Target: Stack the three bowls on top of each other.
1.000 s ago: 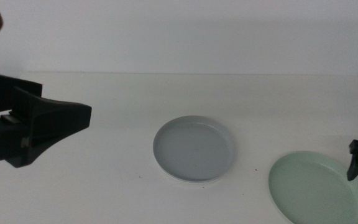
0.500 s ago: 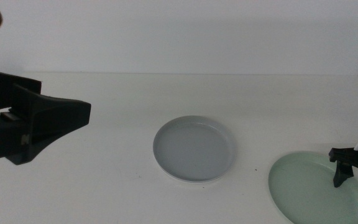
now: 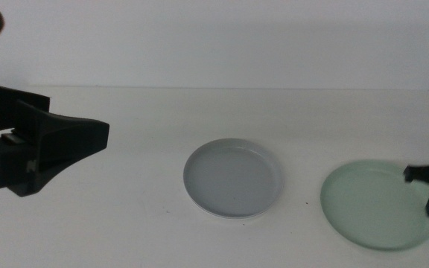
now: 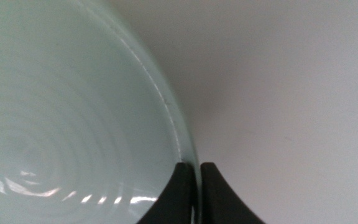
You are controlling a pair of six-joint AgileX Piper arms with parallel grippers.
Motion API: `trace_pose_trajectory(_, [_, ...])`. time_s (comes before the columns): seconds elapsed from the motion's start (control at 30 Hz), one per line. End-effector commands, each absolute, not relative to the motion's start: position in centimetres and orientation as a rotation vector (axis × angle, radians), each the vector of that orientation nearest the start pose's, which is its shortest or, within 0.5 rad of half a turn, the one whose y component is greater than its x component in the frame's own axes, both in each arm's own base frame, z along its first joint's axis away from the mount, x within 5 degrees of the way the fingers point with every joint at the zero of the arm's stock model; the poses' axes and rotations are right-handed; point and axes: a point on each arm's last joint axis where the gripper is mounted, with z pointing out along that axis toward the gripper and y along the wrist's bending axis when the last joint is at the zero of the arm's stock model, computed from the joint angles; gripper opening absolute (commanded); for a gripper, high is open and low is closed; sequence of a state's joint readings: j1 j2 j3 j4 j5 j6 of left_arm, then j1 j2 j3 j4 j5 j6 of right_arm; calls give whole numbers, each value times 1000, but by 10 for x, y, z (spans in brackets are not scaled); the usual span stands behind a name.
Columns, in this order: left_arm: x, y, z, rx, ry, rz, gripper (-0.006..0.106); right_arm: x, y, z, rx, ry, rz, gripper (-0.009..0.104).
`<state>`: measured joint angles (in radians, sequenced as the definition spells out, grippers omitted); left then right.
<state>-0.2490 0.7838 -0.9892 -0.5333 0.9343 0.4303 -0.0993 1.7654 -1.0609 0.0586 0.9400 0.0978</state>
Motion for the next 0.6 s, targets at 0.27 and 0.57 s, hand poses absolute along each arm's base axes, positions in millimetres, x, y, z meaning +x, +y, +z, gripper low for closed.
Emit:
trace_pose_trajectory(0.27, [118, -68, 400, 588, 2033, -550, 94, 336, 8, 284, 224, 2927, 119, -1])
trace_pose_trajectory(0.57, [118, -68, 400, 588, 2033, -550, 94, 379, 98, 310, -22, 2847, 358, -1])
